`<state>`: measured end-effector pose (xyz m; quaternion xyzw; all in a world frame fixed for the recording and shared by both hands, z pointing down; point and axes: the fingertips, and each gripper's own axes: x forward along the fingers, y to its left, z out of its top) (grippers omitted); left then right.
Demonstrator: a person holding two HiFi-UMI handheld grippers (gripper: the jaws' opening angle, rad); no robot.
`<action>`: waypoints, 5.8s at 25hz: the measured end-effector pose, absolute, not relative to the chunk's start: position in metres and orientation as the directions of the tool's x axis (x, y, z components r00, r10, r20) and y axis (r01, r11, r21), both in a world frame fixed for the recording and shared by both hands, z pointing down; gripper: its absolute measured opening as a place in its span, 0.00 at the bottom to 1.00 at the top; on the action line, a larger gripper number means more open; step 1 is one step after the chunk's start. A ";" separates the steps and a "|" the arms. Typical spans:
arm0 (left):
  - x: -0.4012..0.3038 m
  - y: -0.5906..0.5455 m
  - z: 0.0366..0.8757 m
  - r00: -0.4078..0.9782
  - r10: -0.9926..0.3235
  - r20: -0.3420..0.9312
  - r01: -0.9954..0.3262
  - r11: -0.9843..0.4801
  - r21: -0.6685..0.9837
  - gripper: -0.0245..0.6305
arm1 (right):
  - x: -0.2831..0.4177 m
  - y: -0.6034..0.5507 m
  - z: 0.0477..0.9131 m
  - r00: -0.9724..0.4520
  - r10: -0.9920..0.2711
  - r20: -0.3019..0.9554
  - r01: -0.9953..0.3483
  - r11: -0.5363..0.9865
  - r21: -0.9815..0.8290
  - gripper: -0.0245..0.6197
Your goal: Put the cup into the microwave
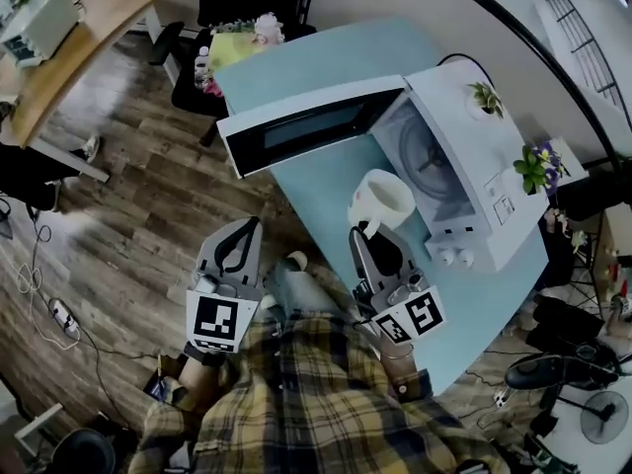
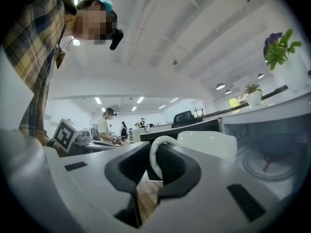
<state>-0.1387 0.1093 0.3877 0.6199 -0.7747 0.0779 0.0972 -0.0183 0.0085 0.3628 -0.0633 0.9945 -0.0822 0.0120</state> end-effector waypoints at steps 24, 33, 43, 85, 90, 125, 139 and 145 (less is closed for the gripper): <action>-0.131 -0.064 0.368 0.148 -0.968 0.204 -0.988 -0.153 -0.009 0.03 | 0.009 -0.094 0.352 -0.902 -0.432 -0.004 -0.425 0.888 -0.174 0.12; -0.112 -0.092 0.371 0.293 -0.927 0.236 -0.955 -0.295 0.029 0.03 | 0.022 -0.097 0.354 -0.847 -0.531 0.027 -0.525 0.828 -0.196 0.12; -0.097 -0.113 0.379 0.405 -0.879 0.250 -0.913 -0.405 0.056 0.03 | 0.030 -0.101 0.360 -0.795 -0.605 0.049 -0.601 0.774 -0.199 0.12; -0.045 -0.120 0.465 0.565 -0.755 0.333 -0.824 -0.534 0.187 0.03 | 0.010 -0.175 0.446 -0.716 -0.694 0.073 -0.698 0.711 -0.084 0.13; -0.044 -0.123 0.463 0.558 -0.765 0.321 -0.829 -0.530 0.178 0.03 | 0.007 -0.184 0.448 -0.714 -0.697 0.063 -0.700 0.711 -0.071 0.13; -0.058 -0.089 0.466 0.636 -0.720 0.276 -0.770 -0.613 0.176 0.03 | -0.008 -0.231 0.480 -0.566 -0.822 0.057 -0.812 0.569 0.134 0.13; -0.068 -0.081 0.473 0.647 -0.702 0.296 -0.760 -0.626 0.175 0.03 | -0.026 -0.260 0.486 -0.501 -0.865 0.031 -0.851 0.499 0.161 0.13; -0.066 -0.085 0.472 0.650 -0.702 0.291 -0.757 -0.629 0.175 0.03 | -0.028 -0.256 0.495 -0.495 -0.866 0.069 -0.841 0.497 0.215 0.13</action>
